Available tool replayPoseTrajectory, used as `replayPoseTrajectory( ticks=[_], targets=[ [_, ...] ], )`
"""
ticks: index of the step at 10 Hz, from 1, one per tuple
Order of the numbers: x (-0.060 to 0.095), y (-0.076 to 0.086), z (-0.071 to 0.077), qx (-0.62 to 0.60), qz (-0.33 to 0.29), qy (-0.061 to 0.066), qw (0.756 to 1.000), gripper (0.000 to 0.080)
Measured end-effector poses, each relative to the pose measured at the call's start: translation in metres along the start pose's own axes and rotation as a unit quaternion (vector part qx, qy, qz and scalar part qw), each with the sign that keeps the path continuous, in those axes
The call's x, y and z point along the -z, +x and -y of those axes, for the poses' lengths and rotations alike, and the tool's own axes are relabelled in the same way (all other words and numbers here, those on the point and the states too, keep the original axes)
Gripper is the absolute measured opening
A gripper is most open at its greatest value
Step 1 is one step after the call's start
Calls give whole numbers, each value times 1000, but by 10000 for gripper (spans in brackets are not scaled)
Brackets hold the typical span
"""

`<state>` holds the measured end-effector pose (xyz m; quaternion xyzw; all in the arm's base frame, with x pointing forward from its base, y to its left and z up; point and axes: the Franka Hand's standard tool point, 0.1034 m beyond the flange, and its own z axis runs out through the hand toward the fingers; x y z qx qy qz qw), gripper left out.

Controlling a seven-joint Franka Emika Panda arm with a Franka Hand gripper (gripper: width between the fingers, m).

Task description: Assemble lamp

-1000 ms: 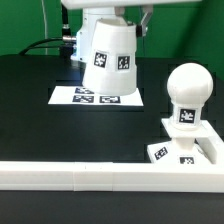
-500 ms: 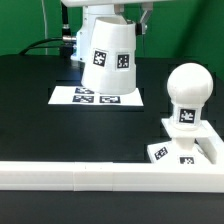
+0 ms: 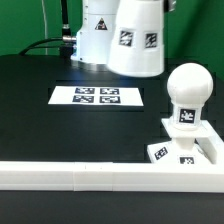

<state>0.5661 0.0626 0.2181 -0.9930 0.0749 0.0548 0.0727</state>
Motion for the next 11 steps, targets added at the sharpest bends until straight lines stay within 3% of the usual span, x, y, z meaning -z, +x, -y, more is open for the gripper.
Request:
replayPoseTrajectory(
  ticks=[2,5,8,11],
  targets=[
    [20,3,31,-8,4,4,1000,44],
    [32,13,55,-4,-4,6,1000,44],
    [22,41,62,-3,-8,9,1000,44],
    [2,49,66,-3,-3,6,1000,44]
  ],
)
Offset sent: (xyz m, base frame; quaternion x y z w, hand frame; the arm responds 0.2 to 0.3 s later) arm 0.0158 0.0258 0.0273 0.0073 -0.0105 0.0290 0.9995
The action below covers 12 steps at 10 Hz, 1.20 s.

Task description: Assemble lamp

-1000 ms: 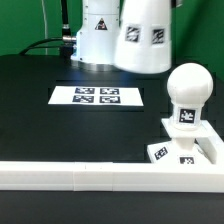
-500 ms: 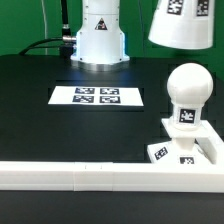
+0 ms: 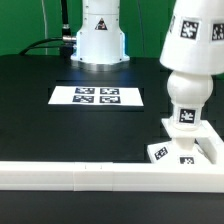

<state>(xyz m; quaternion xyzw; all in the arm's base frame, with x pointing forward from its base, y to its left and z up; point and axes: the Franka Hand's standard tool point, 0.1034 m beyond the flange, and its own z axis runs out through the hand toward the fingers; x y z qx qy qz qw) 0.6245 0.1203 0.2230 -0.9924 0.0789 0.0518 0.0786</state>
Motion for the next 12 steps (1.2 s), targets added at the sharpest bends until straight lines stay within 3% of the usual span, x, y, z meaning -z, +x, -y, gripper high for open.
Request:
replayPoseTrajectory(
  ticks=[5,9,12],
  targets=[
    [-4,1,-2,3,1,-1,1000,44],
    [-28,21,-11,19,-7,0,1000,44],
    [-40,24,-13,17,-14,0,1000,44]
  ],
)
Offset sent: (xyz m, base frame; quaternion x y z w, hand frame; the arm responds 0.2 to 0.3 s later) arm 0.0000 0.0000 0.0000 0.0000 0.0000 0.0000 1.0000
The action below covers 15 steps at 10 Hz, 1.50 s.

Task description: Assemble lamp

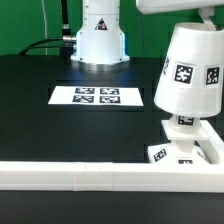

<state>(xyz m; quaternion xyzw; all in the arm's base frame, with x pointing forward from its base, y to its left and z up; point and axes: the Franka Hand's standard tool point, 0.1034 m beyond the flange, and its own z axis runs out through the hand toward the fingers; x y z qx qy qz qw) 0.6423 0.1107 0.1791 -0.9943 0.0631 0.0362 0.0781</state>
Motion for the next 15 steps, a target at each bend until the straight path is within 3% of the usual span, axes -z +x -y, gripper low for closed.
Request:
replayPoseTrajectory(
  ticks=[5,10,13,14,15],
  targets=[
    [-20,-6,-1,-1,-3,-3,1000,44],
    [-19,-6,-6,-3,-3,-3,1000,44],
    [-12,-5,-9,-5,-6,-3,1000,521],
    [-9,-5,-11,-6,-6,-3,1000,521],
    [-3,-9,-11,-8,2,-6,1000,637]
  ],
)
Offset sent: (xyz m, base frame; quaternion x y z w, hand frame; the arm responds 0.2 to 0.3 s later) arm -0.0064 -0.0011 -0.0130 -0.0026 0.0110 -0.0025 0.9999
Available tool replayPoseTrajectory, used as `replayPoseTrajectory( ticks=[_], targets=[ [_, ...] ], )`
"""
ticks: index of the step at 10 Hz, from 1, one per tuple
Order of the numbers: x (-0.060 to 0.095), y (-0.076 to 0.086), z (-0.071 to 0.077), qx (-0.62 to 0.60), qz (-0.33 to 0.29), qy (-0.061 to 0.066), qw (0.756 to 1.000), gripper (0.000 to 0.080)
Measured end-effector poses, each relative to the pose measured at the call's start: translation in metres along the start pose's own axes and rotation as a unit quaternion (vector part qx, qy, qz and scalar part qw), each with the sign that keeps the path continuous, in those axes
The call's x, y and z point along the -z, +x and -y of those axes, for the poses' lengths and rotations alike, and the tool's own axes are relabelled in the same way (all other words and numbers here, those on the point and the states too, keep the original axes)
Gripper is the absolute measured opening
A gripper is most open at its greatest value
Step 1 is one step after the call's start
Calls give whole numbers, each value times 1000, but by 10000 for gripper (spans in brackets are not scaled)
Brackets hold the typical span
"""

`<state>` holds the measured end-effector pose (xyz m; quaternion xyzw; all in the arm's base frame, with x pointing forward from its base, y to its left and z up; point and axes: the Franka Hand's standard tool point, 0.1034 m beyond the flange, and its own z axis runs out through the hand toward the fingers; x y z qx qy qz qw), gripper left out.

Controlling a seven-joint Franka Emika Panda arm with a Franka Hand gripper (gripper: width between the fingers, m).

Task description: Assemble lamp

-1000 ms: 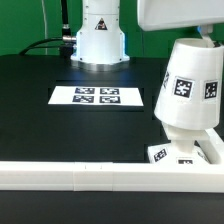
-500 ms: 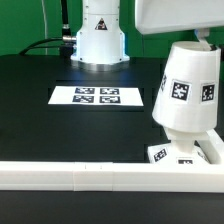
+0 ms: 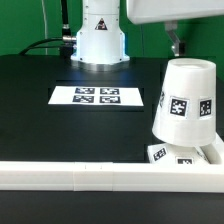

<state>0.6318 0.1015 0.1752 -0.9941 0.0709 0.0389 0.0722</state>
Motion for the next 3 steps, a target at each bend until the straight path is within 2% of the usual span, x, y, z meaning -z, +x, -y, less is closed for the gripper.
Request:
replayPoseTrajectory(
  ticks=[1,3],
  targets=[
    [11,-6,5,-1,8,-8,1000,688],
    [23,-10,18,-7,9,-12,1000,697]
  ],
)
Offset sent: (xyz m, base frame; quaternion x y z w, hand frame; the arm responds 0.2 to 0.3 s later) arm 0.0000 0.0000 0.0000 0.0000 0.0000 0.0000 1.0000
